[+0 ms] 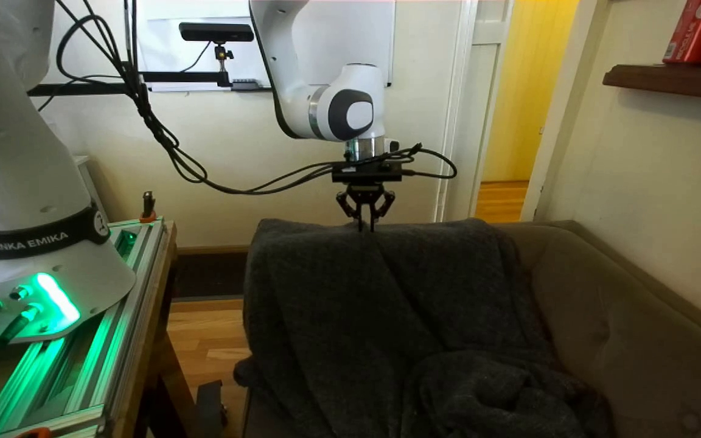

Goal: Move the grey blanket off of the arm rest

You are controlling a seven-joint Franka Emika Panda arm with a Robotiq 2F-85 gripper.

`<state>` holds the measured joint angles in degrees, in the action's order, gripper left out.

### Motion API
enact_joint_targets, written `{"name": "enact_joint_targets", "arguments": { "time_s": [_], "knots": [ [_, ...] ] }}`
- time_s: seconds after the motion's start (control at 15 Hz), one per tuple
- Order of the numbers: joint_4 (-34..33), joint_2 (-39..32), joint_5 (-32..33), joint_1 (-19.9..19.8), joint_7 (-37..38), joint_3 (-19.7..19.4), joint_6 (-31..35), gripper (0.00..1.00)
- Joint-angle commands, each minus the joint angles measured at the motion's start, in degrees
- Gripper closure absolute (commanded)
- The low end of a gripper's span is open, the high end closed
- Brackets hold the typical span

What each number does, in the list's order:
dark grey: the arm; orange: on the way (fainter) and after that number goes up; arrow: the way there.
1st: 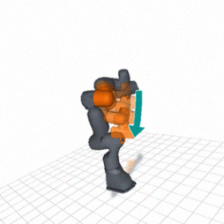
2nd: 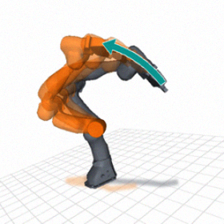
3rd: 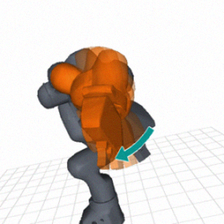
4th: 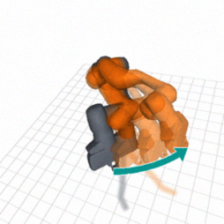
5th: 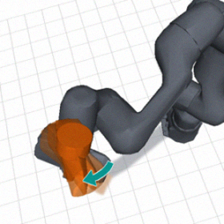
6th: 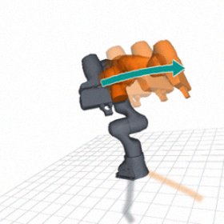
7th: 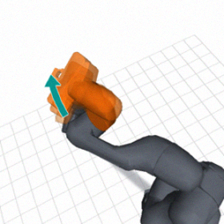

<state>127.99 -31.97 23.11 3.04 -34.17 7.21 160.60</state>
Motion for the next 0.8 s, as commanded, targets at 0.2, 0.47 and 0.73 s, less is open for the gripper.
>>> {"name": "enact_joint_targets", "arguments": {
  "time_s": [0.2,0.47,0.73],
  "knots": [
    [4.5,14.1,-8.4,-6.6,3.3,1.1,-1.3,1.0],
    [4.8,17.9,-18.2,-11.5,-6.4,6.1,-5.6,1.0],
    [5.9,16.8,-26.0,-9.9,-15.8,9.5,-7.5,0.6]
  ]
}}
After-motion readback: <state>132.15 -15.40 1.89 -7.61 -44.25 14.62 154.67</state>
